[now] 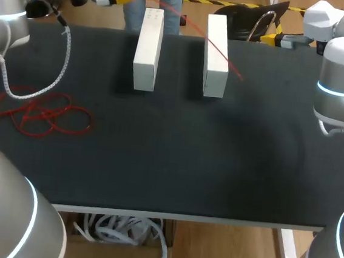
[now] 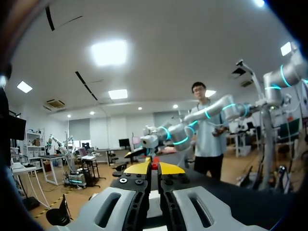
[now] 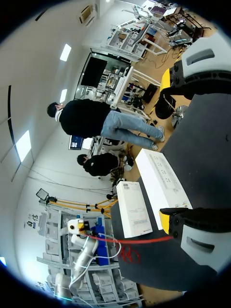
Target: Grab the tape and strap the tape.
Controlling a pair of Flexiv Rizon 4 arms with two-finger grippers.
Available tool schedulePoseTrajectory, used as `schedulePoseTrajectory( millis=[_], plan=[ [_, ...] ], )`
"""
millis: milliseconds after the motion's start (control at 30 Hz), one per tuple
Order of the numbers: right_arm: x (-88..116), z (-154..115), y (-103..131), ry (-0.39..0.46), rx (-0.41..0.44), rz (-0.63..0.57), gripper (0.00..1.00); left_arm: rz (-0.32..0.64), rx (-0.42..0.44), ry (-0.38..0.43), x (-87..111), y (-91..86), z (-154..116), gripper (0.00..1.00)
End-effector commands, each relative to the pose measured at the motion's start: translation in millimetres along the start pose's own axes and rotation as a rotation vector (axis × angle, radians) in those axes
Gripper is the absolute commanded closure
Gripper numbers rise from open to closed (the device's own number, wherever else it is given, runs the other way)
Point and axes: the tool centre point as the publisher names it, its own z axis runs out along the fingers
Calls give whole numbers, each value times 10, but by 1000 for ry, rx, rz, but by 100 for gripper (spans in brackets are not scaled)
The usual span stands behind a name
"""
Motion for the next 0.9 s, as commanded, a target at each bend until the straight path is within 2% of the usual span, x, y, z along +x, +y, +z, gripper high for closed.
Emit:
schedulePoseTrajectory(
  millis=[33,367,533,633,900],
  plan=[
    [-6,-5,3,2,2,0,0,13,-59,-737,304,-249,93,100],
    [-6,-5,3,2,2,0,0,30,9,-906,565,-546,240,100],
    [-6,-5,3,2,2,0,0,-14,50,-1035,701,-585,290,100],
    [-6,-5,3,2,2,0,0,-32,42,-1099,781,-611,331,100],
    [-6,-5,3,2,2,0,0,-65,54,-1203,898,-550,406,100]
  ],
)
